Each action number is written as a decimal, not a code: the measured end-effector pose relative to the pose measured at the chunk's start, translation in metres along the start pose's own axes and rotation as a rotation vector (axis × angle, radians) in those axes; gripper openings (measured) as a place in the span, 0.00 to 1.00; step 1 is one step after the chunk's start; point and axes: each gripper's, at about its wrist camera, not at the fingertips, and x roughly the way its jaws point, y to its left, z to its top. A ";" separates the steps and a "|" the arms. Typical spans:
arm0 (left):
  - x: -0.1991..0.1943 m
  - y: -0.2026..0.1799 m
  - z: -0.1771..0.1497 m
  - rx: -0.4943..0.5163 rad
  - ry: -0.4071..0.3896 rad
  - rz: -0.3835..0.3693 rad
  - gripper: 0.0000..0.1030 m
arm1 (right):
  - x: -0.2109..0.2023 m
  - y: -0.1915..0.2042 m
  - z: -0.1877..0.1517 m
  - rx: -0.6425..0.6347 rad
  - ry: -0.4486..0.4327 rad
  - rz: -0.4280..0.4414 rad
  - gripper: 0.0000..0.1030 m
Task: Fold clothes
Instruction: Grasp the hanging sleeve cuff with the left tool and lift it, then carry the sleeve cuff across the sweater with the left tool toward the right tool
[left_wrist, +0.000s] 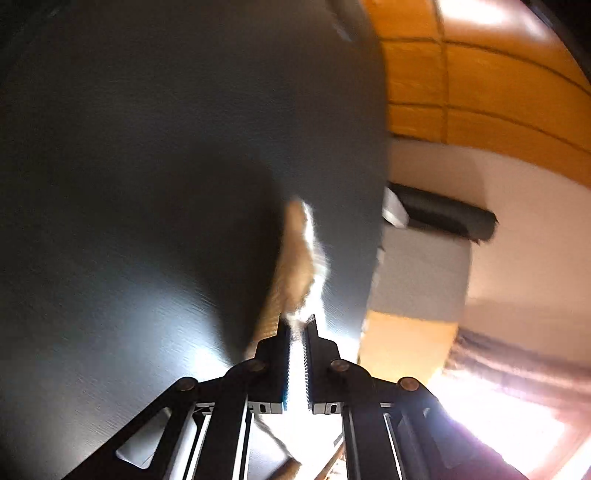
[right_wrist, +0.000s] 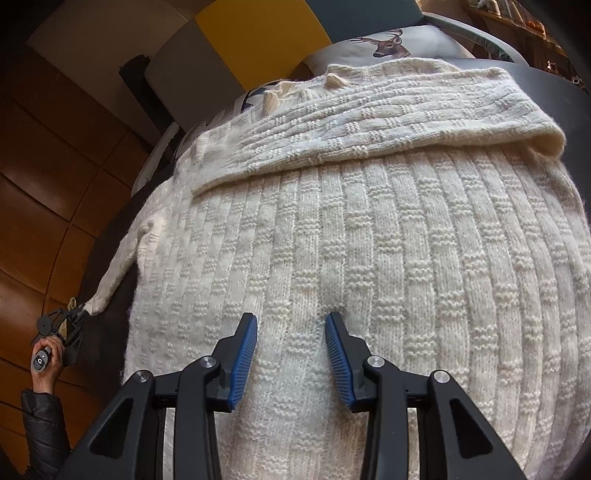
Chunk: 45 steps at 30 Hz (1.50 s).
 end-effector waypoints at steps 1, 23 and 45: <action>0.004 -0.011 -0.007 0.027 0.013 -0.002 0.06 | 0.000 -0.001 0.000 0.004 0.001 0.003 0.38; 0.188 -0.155 -0.315 0.623 0.526 0.063 0.06 | -0.001 -0.008 -0.001 -0.004 -0.010 0.072 0.38; 0.172 -0.122 -0.336 0.673 0.671 0.020 0.37 | 0.034 0.009 0.099 0.272 -0.075 0.404 0.38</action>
